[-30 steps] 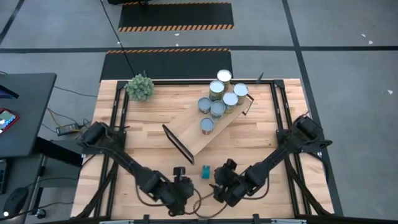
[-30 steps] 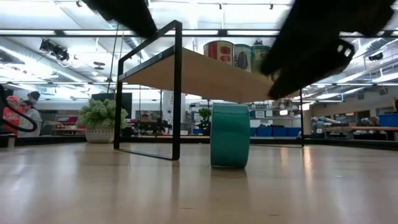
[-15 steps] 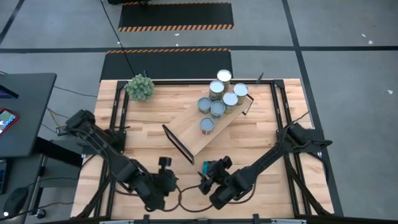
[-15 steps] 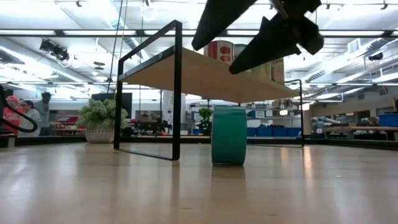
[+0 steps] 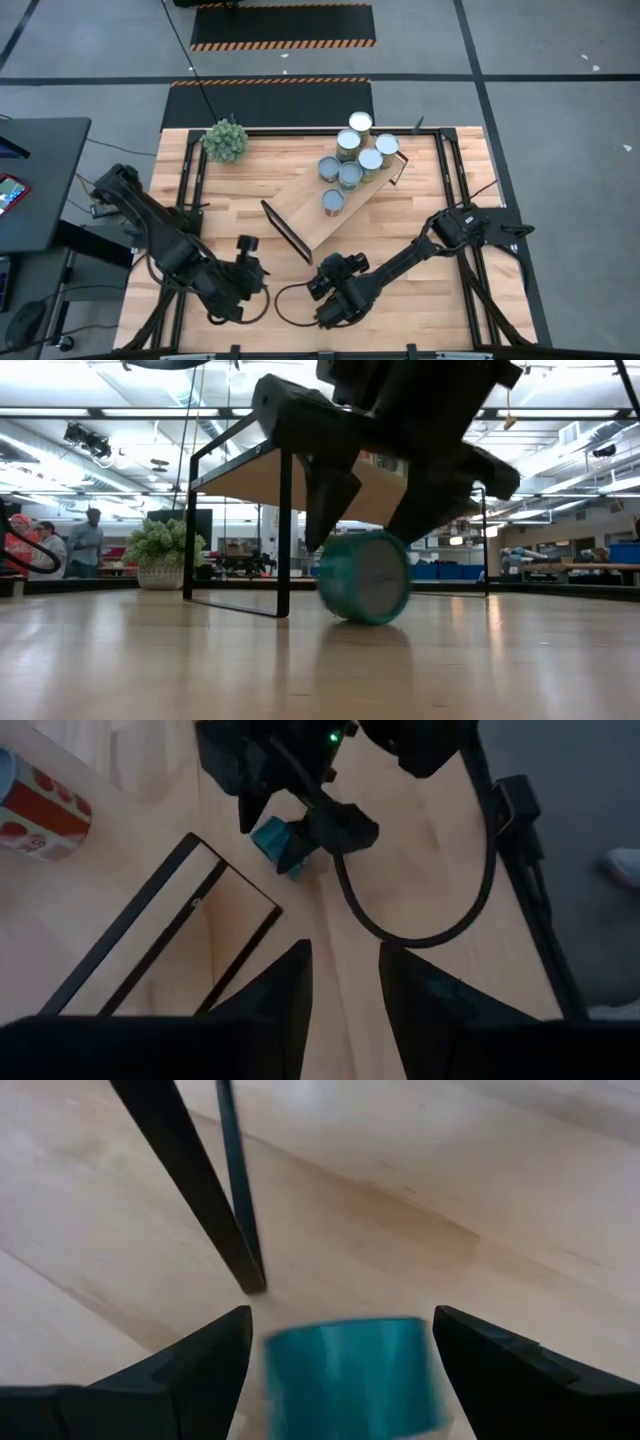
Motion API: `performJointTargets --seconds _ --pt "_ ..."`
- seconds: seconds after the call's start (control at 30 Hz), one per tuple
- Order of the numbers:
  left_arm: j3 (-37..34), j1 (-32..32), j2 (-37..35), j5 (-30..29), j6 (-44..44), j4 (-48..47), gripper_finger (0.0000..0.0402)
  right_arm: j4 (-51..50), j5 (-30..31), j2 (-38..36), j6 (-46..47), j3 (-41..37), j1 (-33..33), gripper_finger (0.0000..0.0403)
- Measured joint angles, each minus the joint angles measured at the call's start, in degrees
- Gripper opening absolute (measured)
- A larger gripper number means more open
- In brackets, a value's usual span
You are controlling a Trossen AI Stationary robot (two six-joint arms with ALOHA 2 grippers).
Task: Pick and place cans onto a shelf
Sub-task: Put the canned tuna on the shelf
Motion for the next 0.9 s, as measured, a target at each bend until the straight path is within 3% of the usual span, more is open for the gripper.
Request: performJointTargets --seconds 0.43,0.6,0.77,0.9 --pt "-0.01 -0.22 -5.12 0.26 0.02 -0.63 0.0126 0.38 -4.19 0.05 0.76 -0.5 -1.14 0.0312" --pt "-0.01 -0.22 -5.4 0.51 0.42 -0.78 0.0126 -4.58 -4.12 -3.28 -10.77 -0.59 -0.78 0.0309" --pt "-0.01 -0.19 -5.4 0.51 -0.26 -0.78 0.0126 -3.73 -5.88 -8.73 -29.88 -0.57 -0.96 0.031" --pt "-0.01 -0.21 -5.4 0.51 -1.05 -0.32 0.0126 -3.52 -15.17 -13.84 -48.9 -1.23 -2.61 0.0306"
